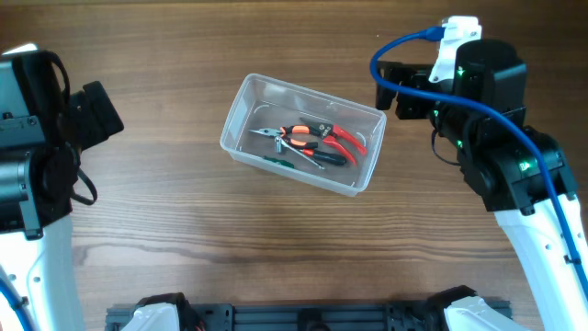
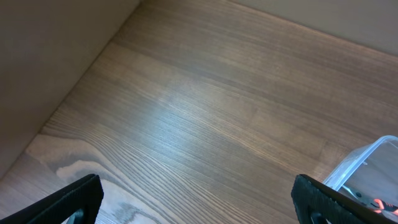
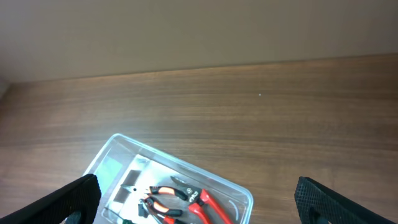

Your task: Pack container

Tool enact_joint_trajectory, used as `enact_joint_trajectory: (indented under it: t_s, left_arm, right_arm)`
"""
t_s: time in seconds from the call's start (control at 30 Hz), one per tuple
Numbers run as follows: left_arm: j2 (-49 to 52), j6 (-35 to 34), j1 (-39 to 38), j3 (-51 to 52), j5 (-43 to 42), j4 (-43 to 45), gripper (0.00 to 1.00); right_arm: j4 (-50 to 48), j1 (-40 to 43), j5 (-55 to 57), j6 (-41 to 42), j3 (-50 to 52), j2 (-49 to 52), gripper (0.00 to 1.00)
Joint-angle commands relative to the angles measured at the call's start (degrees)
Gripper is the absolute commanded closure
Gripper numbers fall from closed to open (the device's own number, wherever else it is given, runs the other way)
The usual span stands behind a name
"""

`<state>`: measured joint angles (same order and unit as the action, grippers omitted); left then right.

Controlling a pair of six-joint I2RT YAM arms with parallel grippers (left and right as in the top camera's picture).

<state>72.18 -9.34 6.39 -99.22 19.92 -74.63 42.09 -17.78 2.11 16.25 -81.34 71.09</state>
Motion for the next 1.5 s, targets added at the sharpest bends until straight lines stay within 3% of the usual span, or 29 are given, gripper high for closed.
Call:
enact_joint_trajectory:
  t_s: [0.0, 0.13, 0.3, 0.4, 0.53, 0.67, 0.73, 0.83, 0.93, 1.13, 1.47]
  left_arm:
    - [-0.46, -0.13, 0.26, 0.07, 0.94, 0.00, 0.00]
    - [-0.46, -0.13, 0.26, 0.07, 0.94, 0.00, 0.00]
    - [-0.46, -0.13, 0.26, 0.07, 0.94, 0.00, 0.00]
    - [-0.46, -0.13, 0.26, 0.07, 0.94, 0.00, 0.00]
    - [-0.46, -0.13, 0.26, 0.07, 0.94, 0.00, 0.00]
    - [-0.46, -0.13, 0.26, 0.07, 0.94, 0.00, 0.00]
    - [-0.46, -0.13, 0.26, 0.07, 0.94, 0.00, 0.00]
    - [-0.46, -0.13, 0.26, 0.07, 0.94, 0.00, 0.00]
    - [-0.46, -0.13, 0.26, 0.07, 0.94, 0.00, 0.00]
    - [-0.46, -0.13, 0.26, 0.07, 0.94, 0.00, 0.00]
    - [-0.46, -0.13, 0.26, 0.07, 0.94, 0.00, 0.00]
  right_arm:
    - [1.16, 0.09, 2.19, 0.26, 0.24, 0.48, 0.00]
    - [0.61, 0.09, 3.08, 0.26, 0.24, 0.46, 0.00]
    - [-10.36, 3.50, 8.66, 0.22, 0.24, -3.52, 0.00]
    - [-3.17, 11.43, 8.63, -6.58, 0.50, -13.44, 0.00]
    - [8.63, 15.74, 8.98, -14.97, 4.83, -24.87, 0.00]
    - [1.75, 16.15, 9.07, -9.86, 25.64, -41.18, 0.00]
    - [-7.87, 16.15, 9.03, -4.87, 43.45, -51.25, 0.00]
    - [-19.17, 16.15, 7.32, -2.34, 60.70, -63.73, 0.00]
    - [-20.65, 16.15, 5.97, -2.29, 66.97, -70.71, 0.00]
    - [-25.97, 16.13, 5.97, 0.04, 75.08, -70.95, 0.00]
    - [-25.97, 16.15, 6.01, 2.34, 75.14, -70.93, 0.00]
